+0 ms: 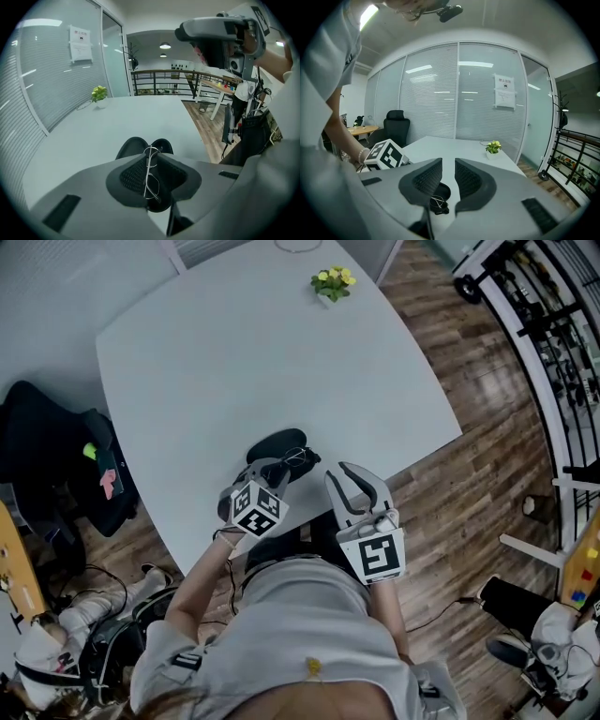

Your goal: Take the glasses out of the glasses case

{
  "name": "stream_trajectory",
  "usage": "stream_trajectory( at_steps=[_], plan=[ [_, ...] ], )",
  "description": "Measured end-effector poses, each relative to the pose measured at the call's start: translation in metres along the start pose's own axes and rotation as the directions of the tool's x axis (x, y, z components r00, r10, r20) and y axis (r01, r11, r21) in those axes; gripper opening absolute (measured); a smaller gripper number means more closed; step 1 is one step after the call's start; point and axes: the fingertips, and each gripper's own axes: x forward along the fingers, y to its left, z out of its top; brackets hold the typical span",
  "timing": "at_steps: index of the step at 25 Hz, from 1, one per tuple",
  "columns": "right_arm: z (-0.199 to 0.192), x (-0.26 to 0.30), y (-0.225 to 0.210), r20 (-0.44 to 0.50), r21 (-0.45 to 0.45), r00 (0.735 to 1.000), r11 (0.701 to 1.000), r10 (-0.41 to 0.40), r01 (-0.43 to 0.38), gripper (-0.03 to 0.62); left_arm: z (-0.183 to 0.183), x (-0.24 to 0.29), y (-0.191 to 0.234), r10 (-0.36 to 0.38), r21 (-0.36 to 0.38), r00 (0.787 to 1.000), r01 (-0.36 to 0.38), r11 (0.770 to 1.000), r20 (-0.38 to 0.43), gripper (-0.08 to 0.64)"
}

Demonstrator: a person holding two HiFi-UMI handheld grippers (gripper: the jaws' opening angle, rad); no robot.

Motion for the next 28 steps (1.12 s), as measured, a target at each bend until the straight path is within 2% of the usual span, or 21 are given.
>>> stream_trajectory(
  at_steps=[3,8,13,19,25,28],
  plan=[
    [-0.004,-0.004,-0.001,-0.011,-0.003,1.000,1.000,-0.009,0.009,0.091,-0.010,0.013,-0.001,-0.026,0.003,0.998,0.026,1.000,-0.051,0.086],
    [-0.010,-0.008,0.001,-0.029,-0.001,0.999,1.000,-0.013,0.013,0.091,-0.024,0.031,0.001,-0.011,0.086,0.991,0.023,0.996,-0.131,0.075],
    [-0.014,-0.012,-0.001,-0.043,0.010,0.999,1.000,-0.028,0.028,0.091,-0.034,0.039,0.003,-0.026,0.128,0.978,0.053,0.990,-0.205,0.074],
    [-0.023,-0.016,-0.006,-0.063,0.011,0.997,0.999,-0.051,0.052,0.091,-0.042,0.051,-0.001,-0.090,0.124,0.961,0.126,0.984,-0.261,0.074],
    [-0.028,-0.020,-0.010,-0.073,0.025,0.995,0.998,-0.062,0.064,0.091,-0.045,0.063,0.008,-0.074,0.169,0.945,0.133,0.977,-0.317,0.074],
    [-0.028,-0.022,-0.012,-0.074,0.023,0.995,0.998,-0.064,0.066,0.091,-0.043,0.063,0.009,-0.111,0.136,0.937,0.164,0.977,-0.333,0.067]
  ],
)
